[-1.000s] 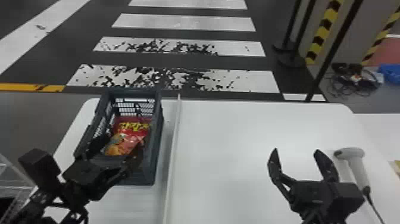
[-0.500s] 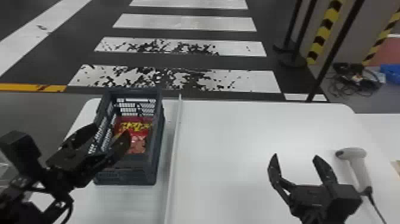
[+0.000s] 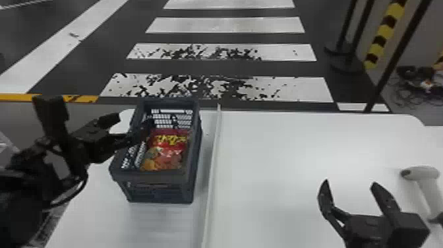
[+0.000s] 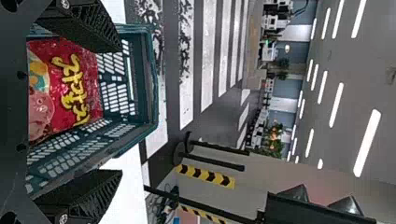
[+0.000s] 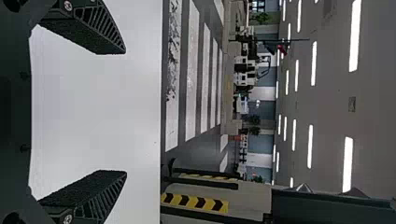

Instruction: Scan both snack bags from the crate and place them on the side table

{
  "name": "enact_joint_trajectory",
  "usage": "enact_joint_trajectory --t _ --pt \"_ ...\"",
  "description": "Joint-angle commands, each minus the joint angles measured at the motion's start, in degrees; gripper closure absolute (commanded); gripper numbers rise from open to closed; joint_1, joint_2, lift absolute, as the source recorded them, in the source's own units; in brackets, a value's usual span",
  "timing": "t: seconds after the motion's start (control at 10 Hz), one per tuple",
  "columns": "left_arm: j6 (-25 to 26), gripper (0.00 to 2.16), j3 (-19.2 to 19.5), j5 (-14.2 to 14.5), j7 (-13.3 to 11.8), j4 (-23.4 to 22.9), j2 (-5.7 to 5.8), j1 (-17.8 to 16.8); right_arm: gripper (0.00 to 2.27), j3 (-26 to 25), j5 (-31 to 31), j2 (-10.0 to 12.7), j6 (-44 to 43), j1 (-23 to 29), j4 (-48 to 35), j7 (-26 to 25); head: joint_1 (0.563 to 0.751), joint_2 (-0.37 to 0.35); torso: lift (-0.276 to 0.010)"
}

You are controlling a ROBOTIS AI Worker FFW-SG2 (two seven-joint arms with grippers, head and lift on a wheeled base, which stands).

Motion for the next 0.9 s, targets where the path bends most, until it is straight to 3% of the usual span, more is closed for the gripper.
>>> enact_joint_trajectory --t 0.0,0.2,0.5,0.8 --pt "3.0 0.07 -3.5 -1.4 -0.3 4.3 2.38 -6.2 0.07 -0.1 0.3 0.1 0.8 0.5 -0.2 0.0 0.695 0.082 -0.095" --pt "4.4 0.07 -9.6 -4.6 -1.6 10.0 3.43 -12.7 0.07 -0.4 0.5 0.1 1.1 1.5 -0.9 0.0 0.695 0.071 -0.095" --pt "6.1 0.07 -16.6 -9.3 -3.0 17.7 3.43 -20.0 0.08 -1.1 0.5 0.1 2.4 2.9 -2.7 0.0 0.695 0.028 -0.095" --pt "9.5 0.07 -18.5 -13.5 -3.9 20.3 3.52 -22.6 0.08 -1.2 0.1 0.1 2.7 2.9 -3.0 0.0 0.695 0.014 -0.095"
